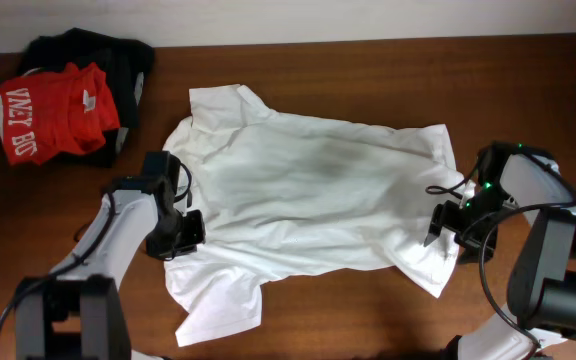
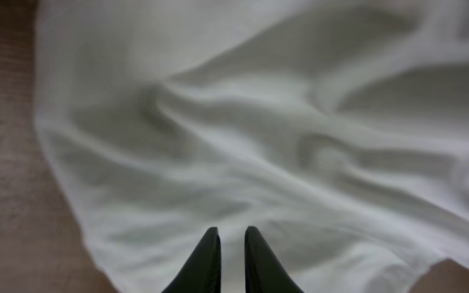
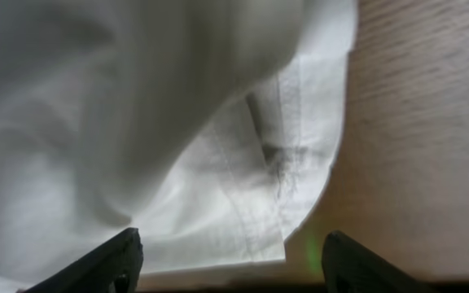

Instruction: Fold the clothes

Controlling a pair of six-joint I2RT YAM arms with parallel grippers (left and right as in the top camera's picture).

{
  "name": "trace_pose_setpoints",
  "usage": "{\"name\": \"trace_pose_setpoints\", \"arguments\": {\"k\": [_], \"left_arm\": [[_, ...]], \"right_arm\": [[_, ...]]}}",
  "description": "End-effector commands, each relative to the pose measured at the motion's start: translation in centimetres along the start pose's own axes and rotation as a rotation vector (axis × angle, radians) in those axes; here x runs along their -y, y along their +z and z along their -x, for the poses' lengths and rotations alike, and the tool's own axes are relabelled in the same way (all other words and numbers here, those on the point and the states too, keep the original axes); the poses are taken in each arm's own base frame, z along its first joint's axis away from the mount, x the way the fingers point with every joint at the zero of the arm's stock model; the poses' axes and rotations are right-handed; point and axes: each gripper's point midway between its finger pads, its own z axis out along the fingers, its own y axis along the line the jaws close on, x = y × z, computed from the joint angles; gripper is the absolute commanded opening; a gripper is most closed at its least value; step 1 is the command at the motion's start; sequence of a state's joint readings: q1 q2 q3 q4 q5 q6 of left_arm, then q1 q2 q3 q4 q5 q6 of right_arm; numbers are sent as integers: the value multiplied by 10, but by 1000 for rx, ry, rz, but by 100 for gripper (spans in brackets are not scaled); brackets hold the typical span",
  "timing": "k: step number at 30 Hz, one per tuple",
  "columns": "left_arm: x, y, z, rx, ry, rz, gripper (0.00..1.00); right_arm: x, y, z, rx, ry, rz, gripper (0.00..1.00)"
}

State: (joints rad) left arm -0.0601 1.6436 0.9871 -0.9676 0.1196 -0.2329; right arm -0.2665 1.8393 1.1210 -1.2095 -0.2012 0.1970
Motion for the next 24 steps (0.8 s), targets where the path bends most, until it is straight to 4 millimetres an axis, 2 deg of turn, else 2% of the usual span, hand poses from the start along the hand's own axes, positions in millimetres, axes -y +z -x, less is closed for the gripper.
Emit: {"name": "trace_pose_setpoints", "arguments": {"k": [1,2,3,5,7,8,10,12,13,15,16,18,20,24], "left_arm": [[-15,22,-2,-66,-53,46,11],[-17,26,-2,-80,-60,48,11],[-19,30,-3,-95,-67,52,11],[-21,33,-2,-98,-68,58,11],[-21,34,-1,-95,-68,62,10],[-21,34,0,-91,-67,61,11],[-21,34,0,-91,-67,61,11],[-21,34,1,-88,-67,60,11],[-21,34,1,-88,-67,61,11],[-21,34,1,-88,-67,61,10],[-21,34,1,-88,-67,61,10],[-21,34,1,-88,-67,61,10],[-22,34,-2,-100,-67,64,1],[-29,33,-7,-121,-76,94,1]], "right_arm": [[-2,7,1,16,-14,13,66],[-2,8,2,22,-7,11,54],[0,8,6,36,12,0,34],[3,8,8,47,11,-18,19],[6,7,9,50,11,-32,19],[5,7,9,52,11,-31,24],[5,7,12,65,9,-29,52],[5,11,16,79,6,-25,53],[5,15,17,88,5,-23,51],[6,24,21,109,0,-19,37],[6,24,22,113,0,-18,23],[6,23,24,120,13,-16,4],[5,16,27,131,29,-17,4],[5,-14,35,155,46,-55,4]]}}
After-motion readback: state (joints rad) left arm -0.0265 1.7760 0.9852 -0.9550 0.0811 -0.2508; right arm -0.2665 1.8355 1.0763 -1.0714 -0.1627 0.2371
